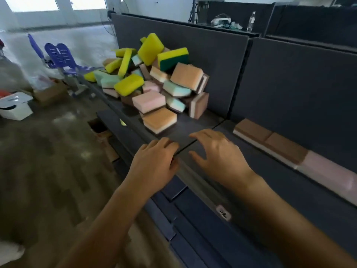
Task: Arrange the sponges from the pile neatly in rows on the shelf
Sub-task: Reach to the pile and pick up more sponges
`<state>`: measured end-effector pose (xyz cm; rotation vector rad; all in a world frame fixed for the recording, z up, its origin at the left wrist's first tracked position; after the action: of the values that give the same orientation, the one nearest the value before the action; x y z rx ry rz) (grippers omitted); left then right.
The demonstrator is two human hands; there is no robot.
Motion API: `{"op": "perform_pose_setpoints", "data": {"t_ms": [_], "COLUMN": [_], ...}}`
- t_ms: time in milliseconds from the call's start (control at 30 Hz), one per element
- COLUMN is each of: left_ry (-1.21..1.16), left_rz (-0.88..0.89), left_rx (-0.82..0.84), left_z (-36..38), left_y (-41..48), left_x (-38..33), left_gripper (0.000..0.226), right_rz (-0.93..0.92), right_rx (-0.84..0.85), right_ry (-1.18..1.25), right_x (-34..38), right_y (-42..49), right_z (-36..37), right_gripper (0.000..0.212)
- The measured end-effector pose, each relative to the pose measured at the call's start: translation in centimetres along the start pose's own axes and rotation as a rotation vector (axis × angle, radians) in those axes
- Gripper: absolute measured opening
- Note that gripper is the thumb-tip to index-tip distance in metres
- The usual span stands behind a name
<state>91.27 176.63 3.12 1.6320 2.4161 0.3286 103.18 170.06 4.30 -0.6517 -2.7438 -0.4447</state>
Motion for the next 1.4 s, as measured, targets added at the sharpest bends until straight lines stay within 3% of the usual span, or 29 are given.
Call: {"op": "perform_pose_setpoints", "data": {"t_ms": [300,533,800,900,1133,1400], "left_ry": [-0.011,-0.008,0.077,0.042,-0.035,0.042], "left_rz": [0.011,0.014,-0.042,-0.05,-0.091,-0.205], "left_rx": [0.042,0.081,0.098,0.088,0.101,0.106], "left_z": [0.6,3.3,5.7,6.3,4.4,0.4], "left_y": [1.2,5.7,9.6,10.4,9.6,4.9], "left_x": [10.1,11.8,12.5,12.2,12.4,16.8], "left_gripper": [0.042,0.042,0.059,0.066,0.055,0.054], "right_rz": [0.118,0.148,0.122,0.091,-0.039,-0.242], "right_rx": [0.032,-0.005,-0.031,-0.051,-0.032,0.039], "right_ry": [-0.031,-0.054,-0.031,-0.025,0.038,-0.034], "right_x": [5.2,3.9,1.8,1.5,2.6,8.5], "right_y": [5.6,8.1,12.2,13.6,16.8,21.2], "right_z": [5.2,4.7,3.6,3.2,3.4,6.6], "right_gripper": [0.047,0.046,0.04,0.042,0.044,0.054]}}
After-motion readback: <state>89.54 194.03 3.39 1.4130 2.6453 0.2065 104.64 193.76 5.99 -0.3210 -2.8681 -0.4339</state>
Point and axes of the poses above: each hand's wrist, its own y-axis towards the middle knuckle, its own z-axis out of the palm, x = y × z, the point moved 8 cm from there along y, towards the middle knuckle, and after that the axes turned 14 degrees about z, right-handed, at the moved point
